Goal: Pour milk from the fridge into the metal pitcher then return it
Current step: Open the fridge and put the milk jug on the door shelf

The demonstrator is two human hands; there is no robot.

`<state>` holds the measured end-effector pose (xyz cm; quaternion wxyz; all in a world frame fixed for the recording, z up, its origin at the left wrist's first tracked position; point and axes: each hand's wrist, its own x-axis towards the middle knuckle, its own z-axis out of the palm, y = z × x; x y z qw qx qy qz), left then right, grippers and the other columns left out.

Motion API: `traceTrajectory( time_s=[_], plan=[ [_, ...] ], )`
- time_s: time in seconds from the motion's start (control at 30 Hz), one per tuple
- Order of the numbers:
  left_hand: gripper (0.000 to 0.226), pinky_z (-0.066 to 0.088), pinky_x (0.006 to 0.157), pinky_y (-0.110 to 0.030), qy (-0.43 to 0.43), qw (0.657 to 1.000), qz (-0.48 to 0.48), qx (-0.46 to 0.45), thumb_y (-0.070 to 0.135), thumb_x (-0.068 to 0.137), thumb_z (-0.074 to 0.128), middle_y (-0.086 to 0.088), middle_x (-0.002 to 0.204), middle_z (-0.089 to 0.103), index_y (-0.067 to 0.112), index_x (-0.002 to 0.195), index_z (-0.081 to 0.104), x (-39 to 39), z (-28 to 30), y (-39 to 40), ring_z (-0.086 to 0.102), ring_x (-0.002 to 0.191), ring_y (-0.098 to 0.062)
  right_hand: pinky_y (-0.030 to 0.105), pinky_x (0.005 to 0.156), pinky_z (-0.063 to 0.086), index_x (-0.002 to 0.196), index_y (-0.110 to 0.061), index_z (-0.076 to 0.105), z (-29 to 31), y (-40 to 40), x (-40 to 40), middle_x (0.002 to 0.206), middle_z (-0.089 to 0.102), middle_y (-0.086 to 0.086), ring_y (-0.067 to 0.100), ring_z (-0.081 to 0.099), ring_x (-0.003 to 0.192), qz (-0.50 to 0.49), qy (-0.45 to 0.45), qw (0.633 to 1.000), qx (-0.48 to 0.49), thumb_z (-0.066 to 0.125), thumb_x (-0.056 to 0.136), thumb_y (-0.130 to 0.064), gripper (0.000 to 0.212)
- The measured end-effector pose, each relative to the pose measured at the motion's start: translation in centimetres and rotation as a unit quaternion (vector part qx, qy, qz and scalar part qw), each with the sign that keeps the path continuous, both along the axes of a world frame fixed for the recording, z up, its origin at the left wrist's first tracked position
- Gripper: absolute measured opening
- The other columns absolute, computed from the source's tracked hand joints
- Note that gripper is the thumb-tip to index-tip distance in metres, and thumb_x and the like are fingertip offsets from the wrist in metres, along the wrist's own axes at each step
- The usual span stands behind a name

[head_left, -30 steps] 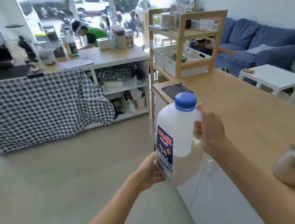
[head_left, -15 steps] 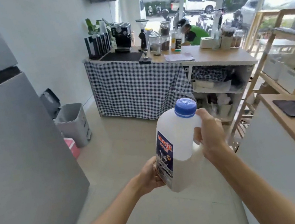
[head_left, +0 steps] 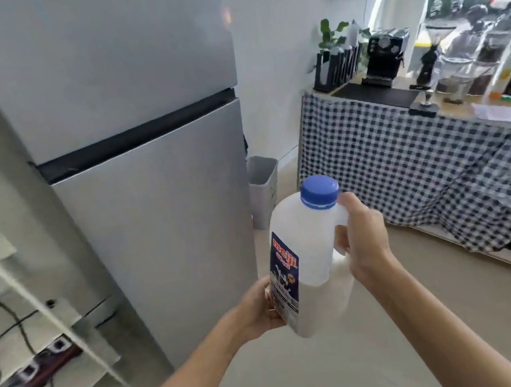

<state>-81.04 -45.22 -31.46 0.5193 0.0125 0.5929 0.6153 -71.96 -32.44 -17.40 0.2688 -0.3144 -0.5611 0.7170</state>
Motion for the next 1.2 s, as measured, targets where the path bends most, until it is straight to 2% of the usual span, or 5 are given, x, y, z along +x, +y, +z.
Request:
traceTrajectory(
  time_s=[0.3,0.77,0.87,1.03,1.2],
  plan=[
    [0.062,0.052,0.059,-0.025,-0.026,0.990,0.139,-0.009,0.034,0.093,0.040,0.001,0.053,0.066,0.014,0.043,0.070,-4.3,0.5,-6.1,0.063,0.049,-0.011,0.024,0.043,0.017,0.059,-0.020,0.027,1.2,-4.4,-8.4,0.057,0.020,0.001,0.012,0.017,0.042,0.114,-0.022,0.993,0.016,0.054,0.082,-0.023,0.035],
    [0.040,0.053,0.074,-0.031,0.004,0.970,0.241,0.036,0.039,0.097,0.045,-0.006,0.072,0.070,0.007,0.085,0.067,-7.5,2.9,-11.6,0.065,0.072,-0.019,0.030,0.052,0.017,0.055,-0.020,0.030,3.7,-8.6,-14.0,0.051,0.022,0.001,0.016,0.018,0.045,0.195,-0.038,0.979,0.042,0.054,0.062,-0.039,0.032],
    [0.031,0.055,0.069,-0.027,0.050,0.971,0.234,0.021,0.034,0.095,0.051,-0.003,0.071,0.071,0.007,0.087,0.065,-9.4,4.7,-13.0,0.068,0.062,-0.013,0.031,0.054,0.016,0.056,-0.022,0.029,4.5,-8.8,-14.6,0.055,0.021,0.002,0.016,0.017,0.047,0.195,-0.024,0.980,0.033,0.054,0.065,-0.038,0.031],
    [0.038,0.047,0.100,-0.033,0.156,0.936,0.316,-0.012,0.025,0.099,0.050,-0.012,0.118,0.063,0.000,0.127,0.053,-14.4,8.8,-15.3,0.060,0.114,-0.025,0.031,0.054,0.014,0.057,-0.021,0.027,5.4,-9.2,-15.0,0.055,0.020,0.001,0.017,0.015,0.049,0.194,-0.011,0.981,0.025,0.054,0.074,-0.031,0.034],
    [0.041,0.037,0.105,-0.029,0.438,0.822,0.320,-0.174,0.022,0.096,0.053,-0.007,0.133,0.059,0.009,0.135,0.053,-18.4,13.7,-15.8,0.055,0.121,-0.019,0.028,0.050,0.016,0.058,-0.020,0.026,5.1,-8.7,-14.8,0.056,0.020,0.001,0.015,0.016,0.045,0.184,-0.016,0.983,0.012,0.053,0.077,-0.027,0.033]
  ],
)
